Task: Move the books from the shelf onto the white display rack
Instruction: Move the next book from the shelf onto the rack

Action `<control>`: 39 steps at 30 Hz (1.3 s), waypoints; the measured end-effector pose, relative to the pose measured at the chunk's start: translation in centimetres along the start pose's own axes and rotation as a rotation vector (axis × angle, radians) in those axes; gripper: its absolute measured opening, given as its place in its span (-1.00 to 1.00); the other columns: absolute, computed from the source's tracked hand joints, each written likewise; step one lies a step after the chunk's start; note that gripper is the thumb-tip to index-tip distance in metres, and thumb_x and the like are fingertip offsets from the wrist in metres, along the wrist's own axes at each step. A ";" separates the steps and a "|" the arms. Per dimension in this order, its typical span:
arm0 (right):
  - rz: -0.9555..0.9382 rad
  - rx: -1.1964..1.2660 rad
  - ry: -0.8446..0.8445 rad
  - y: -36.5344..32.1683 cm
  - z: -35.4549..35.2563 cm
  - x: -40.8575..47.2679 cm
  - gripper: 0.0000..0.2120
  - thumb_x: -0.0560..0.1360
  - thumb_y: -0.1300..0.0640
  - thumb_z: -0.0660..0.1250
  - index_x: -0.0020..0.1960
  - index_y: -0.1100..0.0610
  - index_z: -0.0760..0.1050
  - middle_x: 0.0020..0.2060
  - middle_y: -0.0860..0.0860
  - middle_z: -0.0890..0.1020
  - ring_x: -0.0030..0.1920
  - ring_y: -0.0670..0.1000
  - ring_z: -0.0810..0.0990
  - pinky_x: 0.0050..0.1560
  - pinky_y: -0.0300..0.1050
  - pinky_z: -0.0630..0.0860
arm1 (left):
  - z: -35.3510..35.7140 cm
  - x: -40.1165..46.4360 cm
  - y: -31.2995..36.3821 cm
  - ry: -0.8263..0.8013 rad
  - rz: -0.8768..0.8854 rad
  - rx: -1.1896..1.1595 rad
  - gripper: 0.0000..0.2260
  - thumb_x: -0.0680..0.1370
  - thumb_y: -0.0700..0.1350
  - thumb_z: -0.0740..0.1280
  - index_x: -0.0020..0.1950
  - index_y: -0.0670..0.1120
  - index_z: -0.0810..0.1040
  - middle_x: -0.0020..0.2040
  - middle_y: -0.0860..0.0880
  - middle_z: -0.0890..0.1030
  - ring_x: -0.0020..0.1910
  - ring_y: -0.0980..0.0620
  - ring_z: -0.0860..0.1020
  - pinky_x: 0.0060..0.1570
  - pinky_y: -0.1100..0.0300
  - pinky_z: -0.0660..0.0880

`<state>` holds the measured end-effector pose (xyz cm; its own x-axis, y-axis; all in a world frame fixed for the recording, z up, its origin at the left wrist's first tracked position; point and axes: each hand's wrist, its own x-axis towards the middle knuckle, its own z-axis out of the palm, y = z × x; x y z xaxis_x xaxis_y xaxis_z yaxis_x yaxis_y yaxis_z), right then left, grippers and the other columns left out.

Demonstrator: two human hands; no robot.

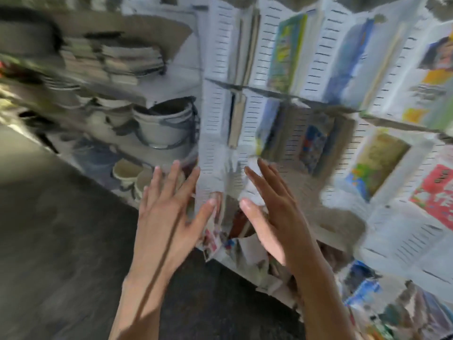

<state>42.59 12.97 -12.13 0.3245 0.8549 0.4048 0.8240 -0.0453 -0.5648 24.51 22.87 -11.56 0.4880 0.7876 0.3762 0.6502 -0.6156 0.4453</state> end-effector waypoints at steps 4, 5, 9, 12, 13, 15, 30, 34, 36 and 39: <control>-0.019 0.012 -0.086 -5.5 4.7 1.5 -0.29 0.48 -0.45 -0.09 0.57 -0.20 0.13 0.55 -0.28 0.01 0.56 -0.23 -0.10 0.51 -0.18 -0.01 | -3.3 -1.5 -6.3 0.039 -0.054 0.022 -0.36 0.52 0.43 -0.06 0.55 0.23 0.23 0.62 0.02 0.14 0.61 -0.07 -0.01 0.52 -0.18 0.12; -0.034 0.005 -0.107 -6.6 5.6 2.0 -0.31 0.49 -0.43 -0.09 0.57 -0.20 0.12 0.56 -0.27 0.01 0.56 -0.23 -0.10 0.50 -0.20 -0.02 | -4.0 -1.7 -7.6 0.051 -0.068 0.023 -0.38 0.53 0.41 -0.05 0.55 0.23 0.23 0.62 0.02 0.15 0.61 -0.07 0.01 0.52 -0.19 0.14; -0.088 0.038 -0.159 -10.0 9.5 4.3 -0.34 0.52 -0.37 -0.05 0.56 -0.16 0.16 0.57 -0.20 0.08 0.57 -0.20 -0.04 0.54 -0.16 0.03 | -5.9 -2.3 -12.2 0.075 -0.147 0.019 -0.33 0.54 0.43 -0.08 0.56 0.16 0.27 0.61 0.01 0.14 0.61 -0.06 0.00 0.52 -0.20 0.14; -0.093 0.095 -0.223 -11.4 12.8 6.4 -0.36 0.51 -0.40 -0.05 0.55 -0.23 0.15 0.57 -0.23 0.06 0.55 -0.26 -0.06 0.56 0.06 0.09 | -6.6 -1.8 -15.6 0.092 -0.210 0.006 -0.33 0.54 0.42 -0.07 0.56 0.15 0.29 0.61 0.05 0.13 0.61 -0.06 0.00 0.52 -0.19 0.14; -0.101 0.094 -0.247 -11.8 13.9 7.3 -0.37 0.51 -0.43 -0.06 0.54 -0.27 0.12 0.57 -0.27 0.04 0.54 -0.28 -0.07 0.54 0.16 0.11 | -6.8 -1.5 -16.7 0.100 -0.229 0.005 -0.34 0.54 0.42 -0.07 0.56 0.16 0.28 0.61 0.07 0.12 0.61 -0.06 0.00 0.52 -0.19 0.14; -0.144 0.083 -0.284 -12.6 16.2 9.6 -0.38 0.53 -0.43 -0.08 0.55 -0.27 0.11 0.56 -0.31 0.02 0.54 -0.29 -0.07 0.54 0.16 0.09 | -7.2 -0.4 -19.0 0.114 -0.275 0.003 -0.35 0.54 0.43 -0.08 0.56 0.20 0.24 0.61 0.09 0.11 0.62 -0.03 -0.02 0.52 -0.19 0.13; -0.349 0.208 -0.329 -19.5 33.5 34.7 -0.25 0.49 -0.45 -0.04 0.55 -0.07 0.25 0.55 -0.03 0.23 0.56 -0.07 0.11 0.51 0.07 0.22 | -12.6 18.4 -37.3 0.237 -0.507 0.174 -0.28 0.50 0.47 -0.15 0.58 0.20 0.20 0.62 0.06 0.13 0.61 -0.04 0.01 0.51 -0.20 0.13; -0.335 0.187 -0.356 -21.1 37.5 39.3 -0.24 0.48 -0.43 -0.05 0.55 -0.07 0.25 0.55 -0.02 0.23 0.56 -0.04 0.13 0.49 0.10 0.22 | -13.1 21.1 -41.3 0.250 -0.560 0.162 -0.29 0.51 0.45 -0.15 0.58 0.18 0.21 0.61 0.04 0.15 0.61 -0.05 0.01 0.53 -0.18 0.10; -0.325 0.186 -0.354 -22.1 39.3 41.1 -0.26 0.49 -0.40 -0.06 0.55 -0.05 0.25 0.56 -0.03 0.23 0.56 -0.03 0.13 0.51 0.09 0.20 | -13.3 22.4 -43.5 0.255 -0.576 0.152 -0.30 0.52 0.44 -0.15 0.58 0.17 0.22 0.61 0.03 0.16 0.61 -0.04 0.02 0.53 -0.18 0.11; -0.295 0.192 -0.348 -23.4 42.1 44.0 -0.26 0.50 -0.40 -0.04 0.54 -0.01 0.28 0.55 -0.03 0.24 0.55 -0.03 0.13 0.53 0.06 0.16 | -13.4 24.6 -46.9 0.259 -0.582 0.119 -0.29 0.51 0.45 -0.15 0.58 0.17 0.23 0.61 0.04 0.15 0.61 -0.04 0.01 0.54 -0.16 0.09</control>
<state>18.02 73.39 -11.36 -0.1106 0.9403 0.3218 0.7461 0.2924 -0.5982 -1.81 70.78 -12.31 -0.1102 0.9503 0.2912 0.8334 -0.0713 0.5480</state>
